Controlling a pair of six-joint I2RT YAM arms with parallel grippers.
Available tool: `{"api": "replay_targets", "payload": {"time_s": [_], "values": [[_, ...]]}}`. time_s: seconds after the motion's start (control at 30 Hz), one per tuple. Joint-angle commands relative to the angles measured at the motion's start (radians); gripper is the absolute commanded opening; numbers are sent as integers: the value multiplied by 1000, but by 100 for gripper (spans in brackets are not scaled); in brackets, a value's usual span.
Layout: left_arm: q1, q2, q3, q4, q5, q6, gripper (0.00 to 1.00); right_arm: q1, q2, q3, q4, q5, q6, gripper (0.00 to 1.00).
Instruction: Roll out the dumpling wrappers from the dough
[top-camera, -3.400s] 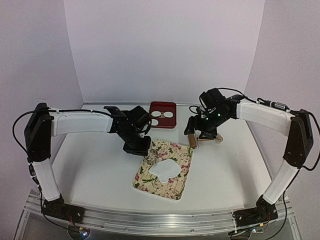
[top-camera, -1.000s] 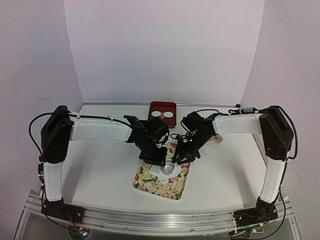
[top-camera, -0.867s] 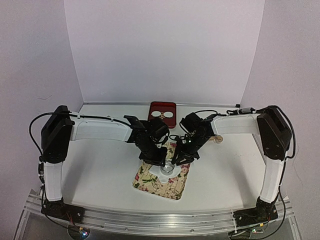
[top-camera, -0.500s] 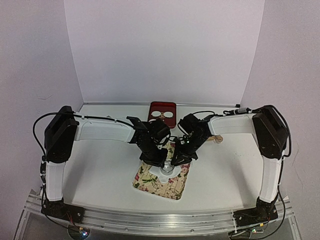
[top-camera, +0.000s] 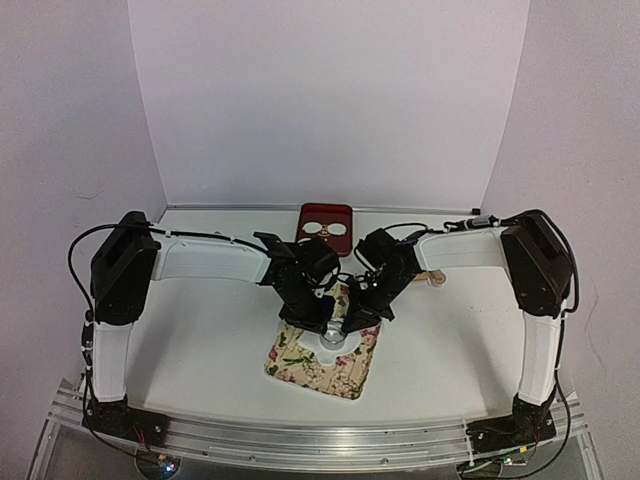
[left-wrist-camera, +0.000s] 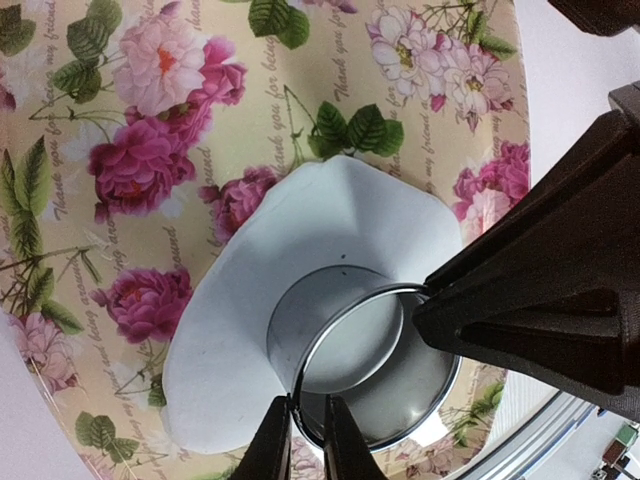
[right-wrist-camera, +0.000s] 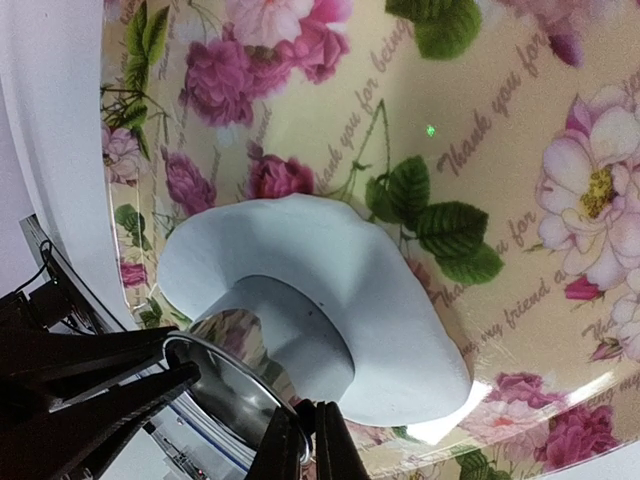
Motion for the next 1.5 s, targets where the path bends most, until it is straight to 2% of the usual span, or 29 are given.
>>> {"api": "replay_targets", "payload": {"time_s": [0.0,0.2,1.07,1.27,1.47], "values": [[-1,47,19,9,32,54,10,17,48,7,12,26,-17,3],[2,65,-12,19,51,66,4,24,76,-4,12,39,-14,0],[-1,155,-293,200,101,87,0,79,275,13,16,93,0,0],[-1,211,-288,210,128,85,0,82,323,27,16,128,12,0],[1,232,-246,207,107,88,0,80,316,73,15,238,5,0]]}}
